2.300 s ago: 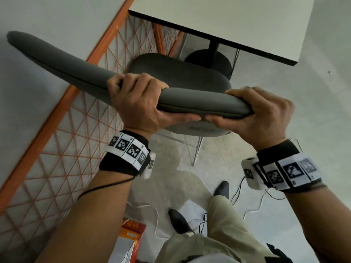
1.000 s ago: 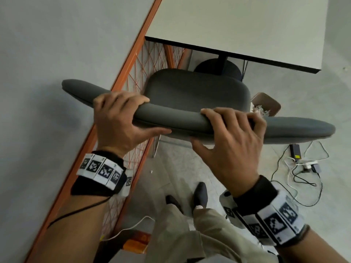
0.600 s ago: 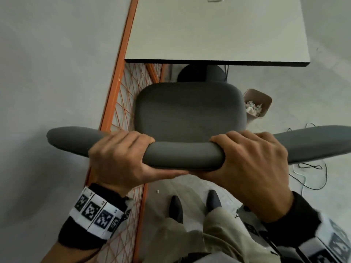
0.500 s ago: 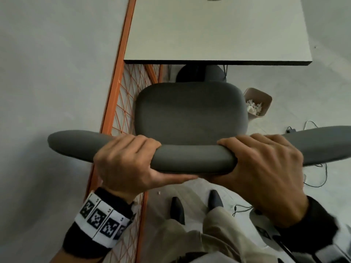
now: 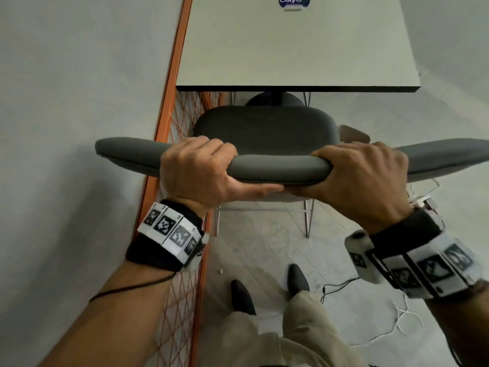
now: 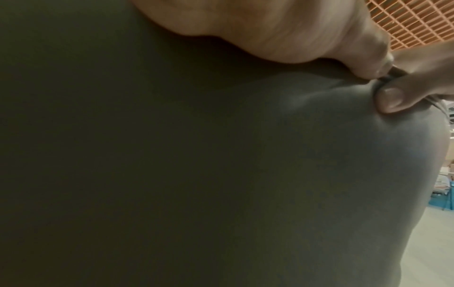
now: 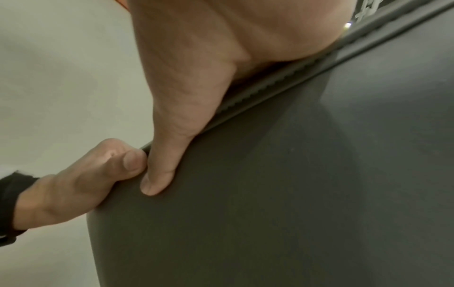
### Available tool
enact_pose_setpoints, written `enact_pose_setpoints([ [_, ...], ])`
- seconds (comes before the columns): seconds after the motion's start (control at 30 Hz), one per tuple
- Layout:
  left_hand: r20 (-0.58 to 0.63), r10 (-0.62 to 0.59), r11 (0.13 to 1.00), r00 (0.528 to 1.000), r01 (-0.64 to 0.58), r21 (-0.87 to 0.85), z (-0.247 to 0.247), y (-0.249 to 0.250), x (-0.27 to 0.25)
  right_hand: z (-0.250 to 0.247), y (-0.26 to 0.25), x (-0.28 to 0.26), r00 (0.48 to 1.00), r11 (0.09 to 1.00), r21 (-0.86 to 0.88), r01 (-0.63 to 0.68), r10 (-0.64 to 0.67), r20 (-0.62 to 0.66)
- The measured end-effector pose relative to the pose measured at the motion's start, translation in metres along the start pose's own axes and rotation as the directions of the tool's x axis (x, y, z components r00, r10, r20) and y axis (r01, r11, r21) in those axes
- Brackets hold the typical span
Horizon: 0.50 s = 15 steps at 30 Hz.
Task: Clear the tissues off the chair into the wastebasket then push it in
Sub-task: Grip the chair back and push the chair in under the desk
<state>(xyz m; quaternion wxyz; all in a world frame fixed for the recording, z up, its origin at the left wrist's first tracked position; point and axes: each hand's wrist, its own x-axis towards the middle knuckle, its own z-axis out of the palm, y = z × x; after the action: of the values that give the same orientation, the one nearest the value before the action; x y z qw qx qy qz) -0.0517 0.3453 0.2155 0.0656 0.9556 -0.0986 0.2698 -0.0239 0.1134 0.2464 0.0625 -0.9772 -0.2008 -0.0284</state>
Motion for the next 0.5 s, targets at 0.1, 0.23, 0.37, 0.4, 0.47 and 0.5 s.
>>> enact_pose_setpoints([
  [0.1,-0.013,0.022,1.0,1.0,-0.022,0.007,0.003,0.0,0.0,0.002,0.003,0.0,1.0,1.0,-0.006,-0.009,0.009,0.008],
  [0.23,-0.068,0.047,0.999,0.997,-0.046,0.02,0.012,-0.003,0.004,0.005,0.009,0.008,1.0,1.0,-0.024,0.008,-0.008,0.007],
  [0.37,-0.099,0.045,0.999,0.994,-0.043,0.019,0.026,-0.011,0.02,0.009,0.017,0.027,1.0,0.999,-0.038,0.011,-0.011,-0.004],
  [0.4,-0.09,0.043,0.999,0.995,-0.041,0.02,0.029,-0.014,0.025,0.01,0.018,0.033,1.0,0.999,-0.041,0.014,-0.014,-0.003],
  [0.47,-0.088,0.048,0.999,0.995,-0.045,0.029,0.036,-0.02,0.036,0.011,0.019,0.046,1.0,0.998,-0.055,0.008,-0.01,-0.027],
  [0.5,-0.091,0.046,0.999,0.995,-0.044,0.024,0.04,-0.023,0.044,0.011,0.02,0.054,0.999,0.998,-0.061,0.002,-0.004,-0.04],
])
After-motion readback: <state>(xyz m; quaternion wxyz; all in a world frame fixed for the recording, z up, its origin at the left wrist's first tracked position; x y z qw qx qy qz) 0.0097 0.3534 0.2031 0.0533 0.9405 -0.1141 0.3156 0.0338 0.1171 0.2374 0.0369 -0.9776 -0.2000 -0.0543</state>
